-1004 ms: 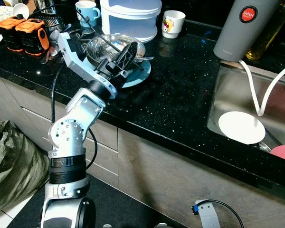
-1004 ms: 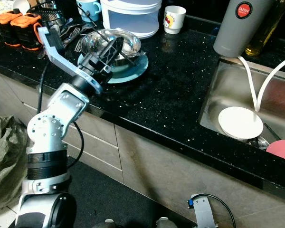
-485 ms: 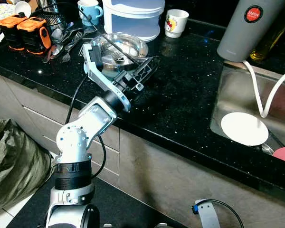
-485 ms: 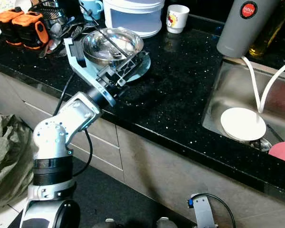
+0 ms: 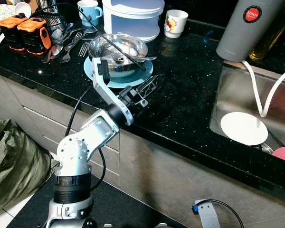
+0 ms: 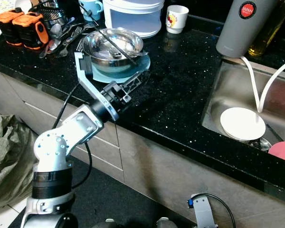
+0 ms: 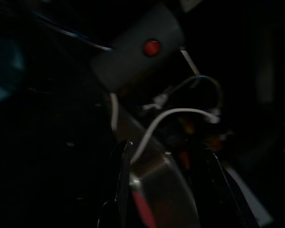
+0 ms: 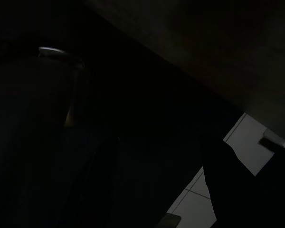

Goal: Kitchen organization

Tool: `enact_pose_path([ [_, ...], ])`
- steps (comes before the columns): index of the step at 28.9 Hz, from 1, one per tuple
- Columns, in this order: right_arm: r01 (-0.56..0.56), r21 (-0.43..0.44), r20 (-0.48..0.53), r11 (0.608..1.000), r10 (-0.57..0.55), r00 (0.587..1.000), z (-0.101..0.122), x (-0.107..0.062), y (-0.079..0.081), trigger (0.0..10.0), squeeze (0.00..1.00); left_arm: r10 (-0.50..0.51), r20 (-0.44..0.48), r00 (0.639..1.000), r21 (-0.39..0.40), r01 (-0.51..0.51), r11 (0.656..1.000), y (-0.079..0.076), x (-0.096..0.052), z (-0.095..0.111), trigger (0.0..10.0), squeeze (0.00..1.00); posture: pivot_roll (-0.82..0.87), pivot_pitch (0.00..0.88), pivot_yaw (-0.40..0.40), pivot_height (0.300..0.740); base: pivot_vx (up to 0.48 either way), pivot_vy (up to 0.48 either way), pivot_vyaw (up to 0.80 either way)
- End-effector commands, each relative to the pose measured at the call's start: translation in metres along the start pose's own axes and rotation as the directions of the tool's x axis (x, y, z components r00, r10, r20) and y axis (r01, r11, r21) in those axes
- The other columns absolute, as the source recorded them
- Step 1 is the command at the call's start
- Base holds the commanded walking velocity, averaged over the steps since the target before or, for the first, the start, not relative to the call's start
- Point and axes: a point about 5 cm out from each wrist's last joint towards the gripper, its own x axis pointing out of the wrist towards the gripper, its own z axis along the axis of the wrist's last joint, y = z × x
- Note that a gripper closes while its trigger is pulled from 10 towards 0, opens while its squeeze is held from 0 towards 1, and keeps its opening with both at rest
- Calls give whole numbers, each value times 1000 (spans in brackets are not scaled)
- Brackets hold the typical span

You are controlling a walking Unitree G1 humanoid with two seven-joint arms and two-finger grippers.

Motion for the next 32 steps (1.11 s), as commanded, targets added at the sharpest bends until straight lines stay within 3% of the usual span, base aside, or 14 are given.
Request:
enact_pose_path([
  [1,1,1,-26,1000,-1,1000,-8,-1,-2,10000,0,46,19,999,38,-47,998,3,-4,2,10000,0,64,167,-35,740,0,0,0],
  [7,0,1,-25,1000,0,1000,-7,-1,-2,10000,0,158,120,980,61,-166,984,24,-8,24,10000,0,64,166,-36,740,0,0,0],
  [22,-2,8,-24,1000,2,1000,-8,-1,-1,10000,0,153,220,963,76,-173,982,33,1,51,10000,0,54,164,-39,740,0,0,0],
  [32,-2,9,-24,1000,2,1000,-9,-1,-1,10000,0,130,224,966,37,-142,989,38,4,52,10000,0,49,159,-40,740,0,0,0],
])
